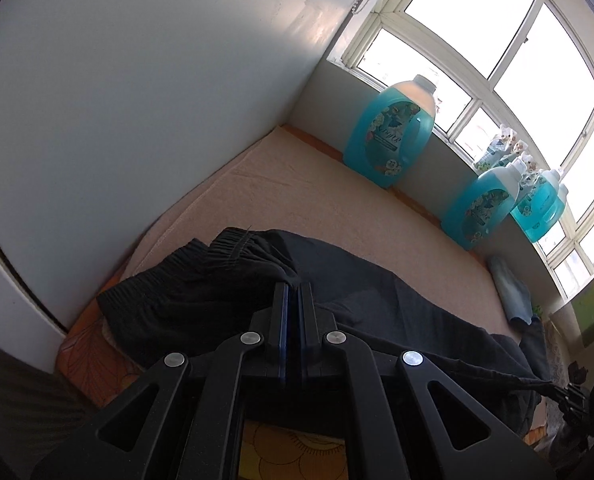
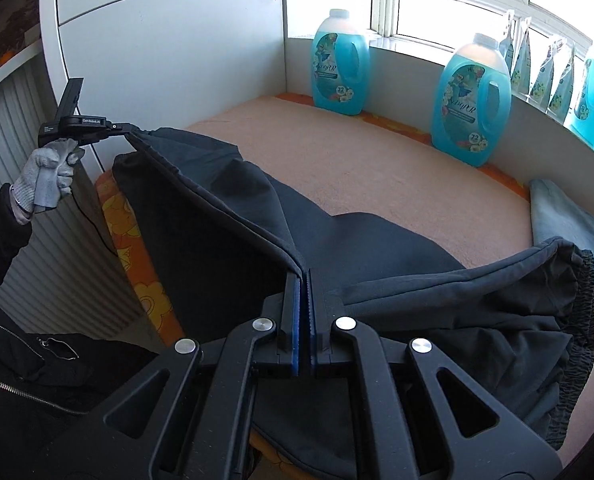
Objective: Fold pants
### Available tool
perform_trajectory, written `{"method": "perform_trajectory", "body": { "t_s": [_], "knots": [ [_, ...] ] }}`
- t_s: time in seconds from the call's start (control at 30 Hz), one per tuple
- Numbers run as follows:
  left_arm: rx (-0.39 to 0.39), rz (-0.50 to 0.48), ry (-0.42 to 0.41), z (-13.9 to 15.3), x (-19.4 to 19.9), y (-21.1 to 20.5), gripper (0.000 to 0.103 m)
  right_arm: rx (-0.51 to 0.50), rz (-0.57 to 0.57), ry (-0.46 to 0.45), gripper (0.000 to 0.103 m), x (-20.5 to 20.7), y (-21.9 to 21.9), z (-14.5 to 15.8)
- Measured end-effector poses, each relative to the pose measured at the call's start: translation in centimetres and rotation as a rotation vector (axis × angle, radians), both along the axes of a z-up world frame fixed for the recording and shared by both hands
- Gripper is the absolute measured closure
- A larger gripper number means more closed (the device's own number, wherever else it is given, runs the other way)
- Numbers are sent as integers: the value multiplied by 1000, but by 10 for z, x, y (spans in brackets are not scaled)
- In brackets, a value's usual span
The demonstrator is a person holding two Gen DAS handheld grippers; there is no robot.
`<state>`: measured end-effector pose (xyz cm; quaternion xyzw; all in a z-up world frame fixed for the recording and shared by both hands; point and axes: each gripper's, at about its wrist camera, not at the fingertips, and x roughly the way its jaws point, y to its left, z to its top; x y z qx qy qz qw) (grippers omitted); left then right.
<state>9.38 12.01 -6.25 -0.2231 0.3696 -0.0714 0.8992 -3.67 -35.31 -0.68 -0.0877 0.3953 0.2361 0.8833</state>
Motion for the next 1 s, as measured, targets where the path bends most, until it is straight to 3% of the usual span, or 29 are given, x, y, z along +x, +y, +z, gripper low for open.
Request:
{"method": "perform_trajectory", "body": {
  "t_s": [0.2, 0.33, 0.4, 0.5, 0.57, 0.6, 0.77, 0.9, 0.97, 1.0],
  "knots": [
    [-43, 2, 82, -39, -28, 0, 100, -21, -9, 160, 100, -13, -5, -38],
    [-12, -4, 92, -46, -34, -2, 100, -120, 36, 226, 99, -15, 6, -55],
    [10, -6, 76, -42, -37, -2, 100, -132, 46, 228, 99, -13, 10, -48],
    [51, 8, 49, -33, -43, -1, 100, -106, 75, 213, 84, -6, 16, -27],
    [73, 24, 22, -26, -46, 0, 91, -80, 105, 181, 56, -1, 23, -8],
    [79, 30, 7, -23, -46, 1, 90, -65, 127, 163, 51, 3, 28, 2],
    [76, 55, 22, -29, -31, 6, 83, -30, 248, 85, 50, 37, 78, 42],
    [35, 74, 45, -42, -22, 8, 81, -30, 327, 45, 50, 89, 132, 52],
    [30, 88, 50, -47, -20, 7, 68, -16, 363, 50, 49, 118, 158, 50],
    [24, 95, 52, -49, -19, 7, 68, -13, 374, 49, 49, 132, 172, 48]
  ]
}}
